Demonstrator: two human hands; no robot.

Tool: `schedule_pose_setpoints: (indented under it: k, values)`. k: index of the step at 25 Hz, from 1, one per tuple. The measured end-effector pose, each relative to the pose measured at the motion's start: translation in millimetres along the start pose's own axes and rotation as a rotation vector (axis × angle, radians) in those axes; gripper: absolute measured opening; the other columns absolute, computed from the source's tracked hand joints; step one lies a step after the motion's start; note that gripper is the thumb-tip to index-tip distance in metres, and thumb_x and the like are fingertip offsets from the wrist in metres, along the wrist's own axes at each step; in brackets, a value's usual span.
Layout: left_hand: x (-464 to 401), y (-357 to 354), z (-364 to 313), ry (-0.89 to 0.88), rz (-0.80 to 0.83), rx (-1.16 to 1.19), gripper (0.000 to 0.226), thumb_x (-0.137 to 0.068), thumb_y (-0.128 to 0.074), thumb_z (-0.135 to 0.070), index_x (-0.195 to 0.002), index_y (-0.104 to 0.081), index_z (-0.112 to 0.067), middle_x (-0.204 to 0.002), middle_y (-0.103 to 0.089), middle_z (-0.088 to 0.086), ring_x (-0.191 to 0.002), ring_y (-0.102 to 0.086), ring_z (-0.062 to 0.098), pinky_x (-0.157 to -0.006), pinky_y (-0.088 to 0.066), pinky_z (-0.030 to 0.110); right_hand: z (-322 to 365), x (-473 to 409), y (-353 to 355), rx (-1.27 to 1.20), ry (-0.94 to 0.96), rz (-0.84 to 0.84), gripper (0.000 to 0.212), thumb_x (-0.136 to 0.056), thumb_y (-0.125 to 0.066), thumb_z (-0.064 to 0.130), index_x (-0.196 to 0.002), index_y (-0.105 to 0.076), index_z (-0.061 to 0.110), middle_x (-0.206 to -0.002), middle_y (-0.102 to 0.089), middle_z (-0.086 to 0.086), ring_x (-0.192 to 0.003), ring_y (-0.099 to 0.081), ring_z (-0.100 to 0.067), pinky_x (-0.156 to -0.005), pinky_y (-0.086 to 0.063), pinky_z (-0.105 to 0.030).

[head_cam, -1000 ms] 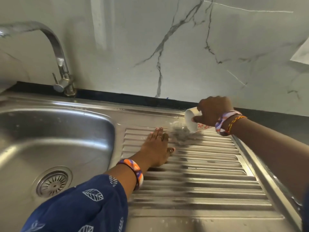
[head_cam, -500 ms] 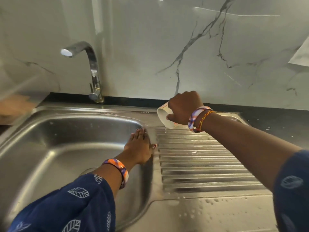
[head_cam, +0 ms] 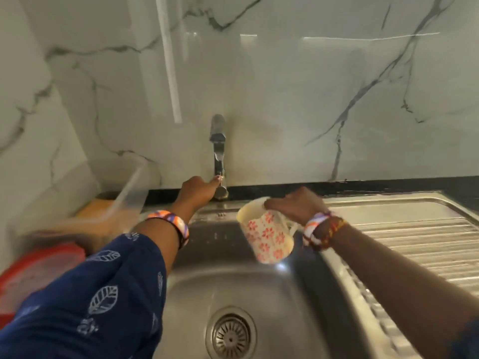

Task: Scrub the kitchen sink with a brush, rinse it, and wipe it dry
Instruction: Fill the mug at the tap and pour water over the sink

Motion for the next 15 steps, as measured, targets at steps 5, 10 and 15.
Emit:
schedule_pose_setpoints:
  k: [5,10,15]
  values:
    - [-39.7,-6.3,-17.0,-0.003,0.132,0.259,0.044,-0.085,-0.068,-0.036,-0.107,-0.051,-0.002,-0.106,-0.057,0.015,-0.091,-0.063,0.031,-0.048,-0.05,0.026,16.1,8.2,-69.4,-0.484,-0.192,0.139,0.026,-0.081,-0.065,0.038,-0.078,-0.069,0.013,-0.07,-0.064,-0.001,-0.069,-0.061,-0.016,-0.064,-0.051,-0.025]
    - [-47.4,-4.3,14.3,0.331,0.312,0.695,0.016,-0.097,-0.046,-0.002,-0.086,-0.056,0.003,-0.071,-0.066,0.016,-0.065,-0.067,0.021,-0.082,-0.054,0.035,18.8,10.0,-100.0,-0.534,-0.195,0.08,0.028,-0.081,-0.063,0.04,-0.061,-0.061,0.021,-0.065,-0.061,0.006,-0.064,-0.058,-0.01,-0.06,-0.045,-0.02]
    - [-45.6,-2.1,25.4,0.377,0.342,0.745,0.023,-0.098,-0.047,-0.009,-0.079,-0.055,0.002,-0.043,-0.062,0.011,-0.063,-0.06,0.02,-0.082,-0.053,0.036,19.3,10.9,-113.5,-0.517,-0.178,-0.026,0.037,-0.081,-0.064,0.04,-0.051,-0.056,0.019,-0.056,-0.058,0.007,-0.055,-0.053,-0.008,-0.057,-0.042,-0.021]
Point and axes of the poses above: each hand's wrist, its own x-axis away from the middle knuckle, its own y-axis out of the back of the hand, z = x × y, the point moved 1 cm from there along -x, towards the middle knuckle
